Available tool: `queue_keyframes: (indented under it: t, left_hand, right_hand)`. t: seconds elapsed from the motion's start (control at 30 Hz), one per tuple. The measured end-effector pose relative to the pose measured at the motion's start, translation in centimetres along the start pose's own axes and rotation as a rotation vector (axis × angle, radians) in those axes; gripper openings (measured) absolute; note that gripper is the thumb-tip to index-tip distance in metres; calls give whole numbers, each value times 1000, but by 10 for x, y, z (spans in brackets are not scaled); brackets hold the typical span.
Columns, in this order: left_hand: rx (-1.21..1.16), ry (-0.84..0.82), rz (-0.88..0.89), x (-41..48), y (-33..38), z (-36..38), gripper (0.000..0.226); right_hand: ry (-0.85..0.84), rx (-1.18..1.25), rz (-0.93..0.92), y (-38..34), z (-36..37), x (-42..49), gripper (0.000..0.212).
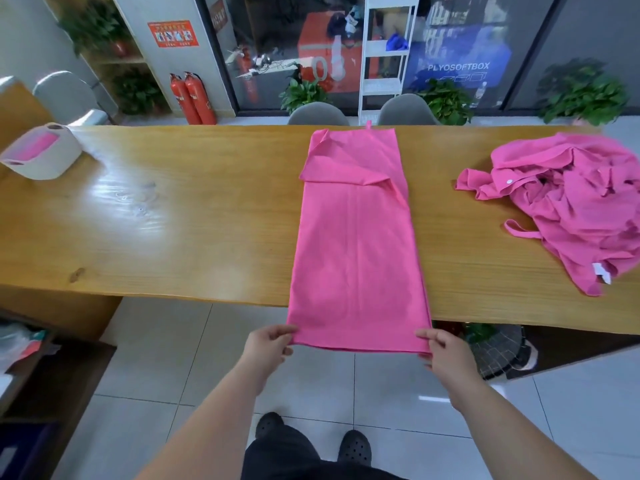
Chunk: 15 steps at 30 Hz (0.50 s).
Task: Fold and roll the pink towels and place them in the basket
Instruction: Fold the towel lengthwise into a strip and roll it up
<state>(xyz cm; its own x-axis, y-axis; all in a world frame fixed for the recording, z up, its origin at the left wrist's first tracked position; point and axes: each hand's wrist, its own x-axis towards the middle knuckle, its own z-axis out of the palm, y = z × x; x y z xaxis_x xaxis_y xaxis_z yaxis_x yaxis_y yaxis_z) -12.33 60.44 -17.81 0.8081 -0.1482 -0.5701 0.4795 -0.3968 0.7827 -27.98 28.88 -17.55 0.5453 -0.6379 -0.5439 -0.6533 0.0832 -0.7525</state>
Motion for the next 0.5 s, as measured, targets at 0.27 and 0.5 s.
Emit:
queue_keyframes:
  t: [0.27, 0.5]
  left_hand:
    - [119, -103, -2, 5, 10, -22, 21]
    - [-491, -186, 342, 0, 120, -41, 36]
  right_hand:
    - [-122, -67, -20, 0, -13, -7, 30]
    - [-152, 777, -230, -117, -45, -22, 31]
